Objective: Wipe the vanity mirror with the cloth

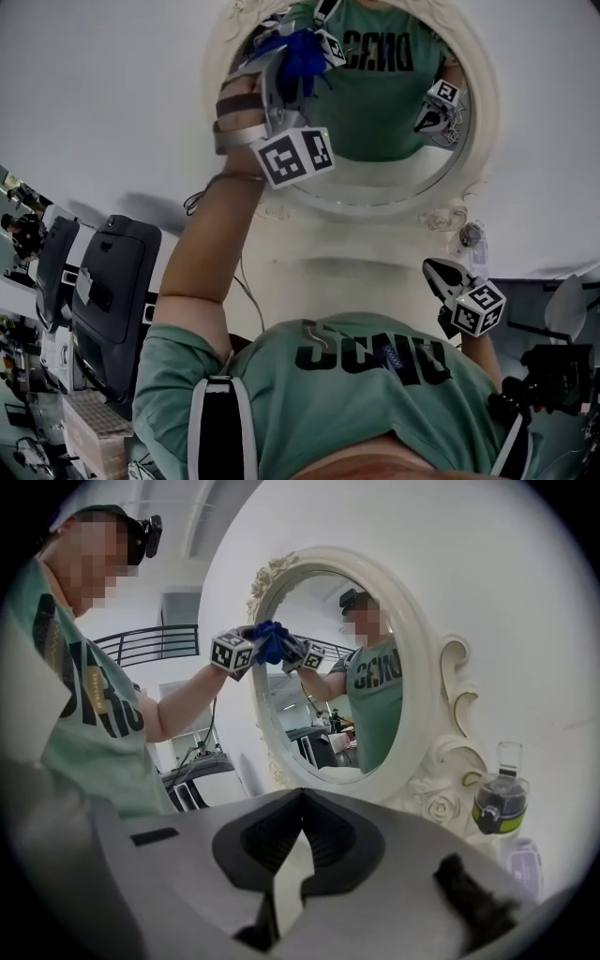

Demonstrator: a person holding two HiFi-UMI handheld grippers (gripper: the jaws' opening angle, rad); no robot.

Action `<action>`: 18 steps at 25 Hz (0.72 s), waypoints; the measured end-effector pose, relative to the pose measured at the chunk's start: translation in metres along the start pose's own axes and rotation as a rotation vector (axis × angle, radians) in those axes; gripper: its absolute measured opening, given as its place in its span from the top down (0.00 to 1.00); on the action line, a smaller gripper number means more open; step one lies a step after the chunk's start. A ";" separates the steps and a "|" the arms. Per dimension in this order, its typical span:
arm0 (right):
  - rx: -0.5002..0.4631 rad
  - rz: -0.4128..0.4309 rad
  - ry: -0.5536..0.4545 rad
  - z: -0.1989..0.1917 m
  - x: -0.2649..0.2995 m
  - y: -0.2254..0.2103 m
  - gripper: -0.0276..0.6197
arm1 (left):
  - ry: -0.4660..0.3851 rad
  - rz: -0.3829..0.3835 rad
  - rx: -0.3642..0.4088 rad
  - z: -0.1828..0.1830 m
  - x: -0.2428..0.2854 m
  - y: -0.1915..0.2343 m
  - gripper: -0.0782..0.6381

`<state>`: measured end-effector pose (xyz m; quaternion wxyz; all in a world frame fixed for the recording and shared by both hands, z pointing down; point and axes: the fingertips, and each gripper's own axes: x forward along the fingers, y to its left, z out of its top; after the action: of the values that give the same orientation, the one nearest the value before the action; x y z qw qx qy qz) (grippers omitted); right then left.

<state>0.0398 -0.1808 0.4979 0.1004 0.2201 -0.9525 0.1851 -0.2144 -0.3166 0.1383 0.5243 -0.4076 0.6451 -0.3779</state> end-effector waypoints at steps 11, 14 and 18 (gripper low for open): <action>-0.020 0.004 0.063 -0.006 0.006 0.005 0.95 | 0.103 -0.507 0.261 -0.115 -0.142 -0.318 0.78; -0.032 0.005 0.071 -0.006 0.007 0.006 0.95 | 0.137 -0.565 0.252 -0.126 -0.157 -0.353 0.79; -0.040 0.001 0.064 -0.004 0.006 0.005 0.95 | 0.166 -0.606 0.201 -0.124 -0.158 -0.359 0.79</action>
<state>0.0328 -0.1776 0.5018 0.1350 0.2114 -0.9524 0.1732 -0.2711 -0.3008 0.5458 0.3710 -0.4950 0.4945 -0.6106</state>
